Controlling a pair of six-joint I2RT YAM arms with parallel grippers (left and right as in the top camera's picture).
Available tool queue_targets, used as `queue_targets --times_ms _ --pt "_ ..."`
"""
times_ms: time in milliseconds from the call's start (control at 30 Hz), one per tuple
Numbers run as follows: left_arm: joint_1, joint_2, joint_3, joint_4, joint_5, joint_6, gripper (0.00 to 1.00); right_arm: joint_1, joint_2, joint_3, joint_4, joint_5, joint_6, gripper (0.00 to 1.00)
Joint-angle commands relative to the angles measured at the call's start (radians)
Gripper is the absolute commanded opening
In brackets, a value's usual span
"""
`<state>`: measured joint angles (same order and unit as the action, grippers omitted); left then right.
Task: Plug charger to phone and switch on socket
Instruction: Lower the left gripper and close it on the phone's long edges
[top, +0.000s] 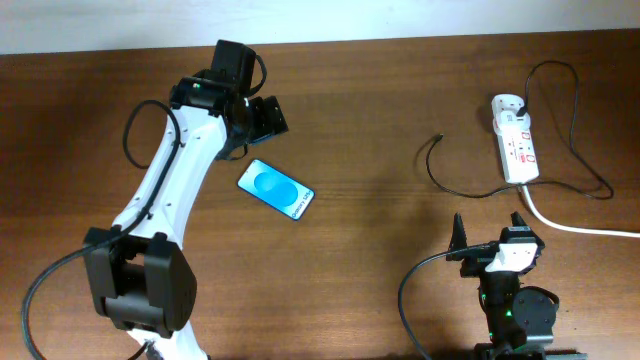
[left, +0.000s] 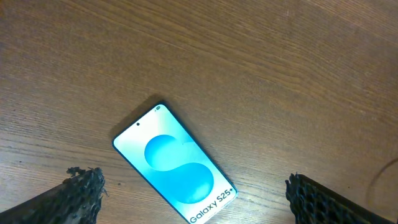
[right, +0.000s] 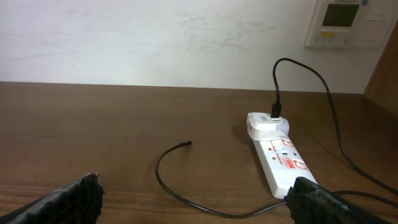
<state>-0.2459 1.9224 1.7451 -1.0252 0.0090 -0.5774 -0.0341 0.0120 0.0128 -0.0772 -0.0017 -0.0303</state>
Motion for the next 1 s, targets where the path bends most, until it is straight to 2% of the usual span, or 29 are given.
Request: queue_targets --times_ms 0,267,400,533,700,900,967 --pt "-0.002 0.006 0.018 0.003 -0.024 -0.014 0.99 -0.006 -0.006 -0.007 -0.003 0.005 0.004 0.98" --pt "-0.002 0.098 0.018 -0.005 -0.016 -0.101 0.99 -0.006 -0.006 -0.007 -0.003 0.005 0.004 0.98" --pt "-0.002 0.182 0.018 -0.011 0.054 -0.198 0.99 -0.006 -0.006 -0.007 -0.003 0.005 0.004 0.98" --pt "-0.002 0.225 0.018 -0.095 0.077 -0.397 0.99 -0.006 -0.006 -0.007 -0.003 0.005 0.004 0.99" --pt "-0.017 0.225 0.018 -0.114 0.082 -0.456 0.99 -0.006 -0.006 -0.007 -0.003 0.005 0.004 0.99" --pt "-0.080 0.225 0.018 -0.101 0.059 -0.697 0.99 -0.006 -0.006 -0.007 -0.003 0.005 0.004 0.98" --pt "-0.099 0.226 0.018 -0.101 0.020 -0.722 0.99 -0.006 -0.006 -0.007 -0.003 0.005 0.004 0.99"
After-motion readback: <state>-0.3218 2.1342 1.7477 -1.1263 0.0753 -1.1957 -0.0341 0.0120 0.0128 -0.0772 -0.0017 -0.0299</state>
